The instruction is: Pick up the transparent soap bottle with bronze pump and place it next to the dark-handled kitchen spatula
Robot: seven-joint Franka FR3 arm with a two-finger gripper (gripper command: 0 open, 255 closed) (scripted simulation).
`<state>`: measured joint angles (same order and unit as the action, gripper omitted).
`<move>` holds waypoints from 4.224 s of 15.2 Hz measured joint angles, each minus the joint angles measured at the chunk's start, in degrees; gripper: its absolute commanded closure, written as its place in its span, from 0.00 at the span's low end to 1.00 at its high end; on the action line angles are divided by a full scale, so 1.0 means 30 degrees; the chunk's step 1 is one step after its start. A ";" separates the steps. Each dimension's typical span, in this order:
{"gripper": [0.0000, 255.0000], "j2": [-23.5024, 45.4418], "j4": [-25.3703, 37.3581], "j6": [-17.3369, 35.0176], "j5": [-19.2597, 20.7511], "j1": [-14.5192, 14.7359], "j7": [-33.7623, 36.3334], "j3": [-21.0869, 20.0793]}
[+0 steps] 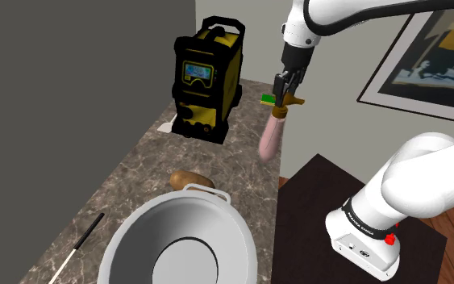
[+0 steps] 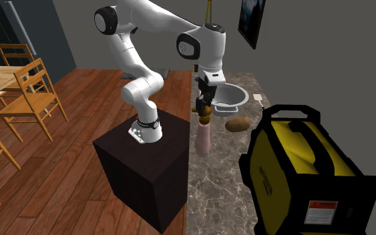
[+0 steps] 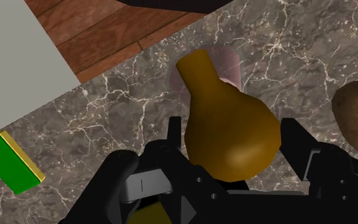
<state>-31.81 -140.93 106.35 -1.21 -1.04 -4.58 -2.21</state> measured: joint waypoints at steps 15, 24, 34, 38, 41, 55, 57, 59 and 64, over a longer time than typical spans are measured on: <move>1.00 -0.0044 0.3827 -0.3874 0.0048 -0.0028 0.0007 0.0059; 1.00 0.0225 0.6316 -0.6095 0.0087 -0.0053 -0.0012 0.0107; 1.00 0.1096 0.9590 -0.8499 0.0124 -0.0078 -0.0013 0.0137; 1.00 0.1532 1.1144 -0.9615 0.0112 -0.0069 0.0053 0.0099; 1.00 0.1921 1.2271 -1.0352 0.0136 -0.0086 0.0023 0.0129; 1.00 0.4280 1.8479 -1.4203 0.0185 -0.0106 0.0090 0.0104; 1.00 0.4718 1.9543 -1.4828 0.0198 -0.0112 0.0084 0.0108; 1.00 0.5191 2.0680 -1.5490 0.0195 -0.0102 0.0139 0.0073; 1.00 0.5948 2.2025 -1.6085 0.0091 0.0055 0.0686 -0.0272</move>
<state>-13.97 -74.86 58.09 -0.94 -0.88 -2.53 -3.03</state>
